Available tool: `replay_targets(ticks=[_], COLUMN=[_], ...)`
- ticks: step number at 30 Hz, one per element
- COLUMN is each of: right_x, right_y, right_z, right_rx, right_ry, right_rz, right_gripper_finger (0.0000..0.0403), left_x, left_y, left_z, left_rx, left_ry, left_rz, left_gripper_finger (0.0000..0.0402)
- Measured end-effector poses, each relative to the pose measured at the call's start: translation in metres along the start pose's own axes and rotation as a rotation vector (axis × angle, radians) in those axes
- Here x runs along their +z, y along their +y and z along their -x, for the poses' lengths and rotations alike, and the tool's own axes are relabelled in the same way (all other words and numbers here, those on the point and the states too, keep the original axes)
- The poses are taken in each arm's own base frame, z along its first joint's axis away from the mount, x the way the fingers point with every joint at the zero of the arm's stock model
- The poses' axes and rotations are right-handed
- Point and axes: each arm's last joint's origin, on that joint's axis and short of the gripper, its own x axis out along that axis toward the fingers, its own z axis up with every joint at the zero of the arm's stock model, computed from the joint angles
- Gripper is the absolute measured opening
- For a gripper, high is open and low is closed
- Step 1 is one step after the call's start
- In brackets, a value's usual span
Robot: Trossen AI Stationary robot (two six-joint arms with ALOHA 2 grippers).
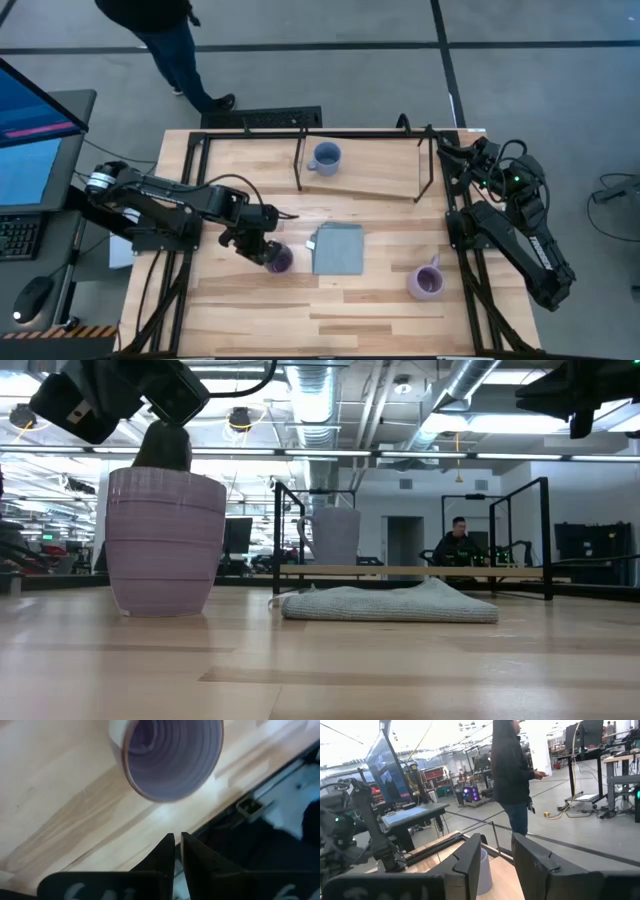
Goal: Stack small to large cups/mugs on shelf
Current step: Put the left violet cup on the shelf
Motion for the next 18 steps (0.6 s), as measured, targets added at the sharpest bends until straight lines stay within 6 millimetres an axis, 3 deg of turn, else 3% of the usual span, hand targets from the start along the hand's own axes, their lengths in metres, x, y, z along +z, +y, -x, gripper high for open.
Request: replay_targets(ticks=[6,13,18], right_x=[0.000,-0.001,-0.002], right_y=[0.000,0.000,0.000], right_z=[0.000,0.000,0.000], right_rx=[0.000,0.002,0.000], right_ry=[0.004,0.006,0.016], right_rz=[-0.003,-0.003,-0.007], right_gripper_finger=[0.0134,0.0134,0.0134], left_x=[0.000,0.002,0.002], left_y=[-0.001,0.000,0.000], left_z=[-0.012,-0.016,-0.015], left_rx=[0.023,0.044,0.050], left_ry=[0.095,0.082,0.068], left_rz=[-0.017,0.016,0.097], left_gripper_finger=[0.0020,0.0022,0.0056])
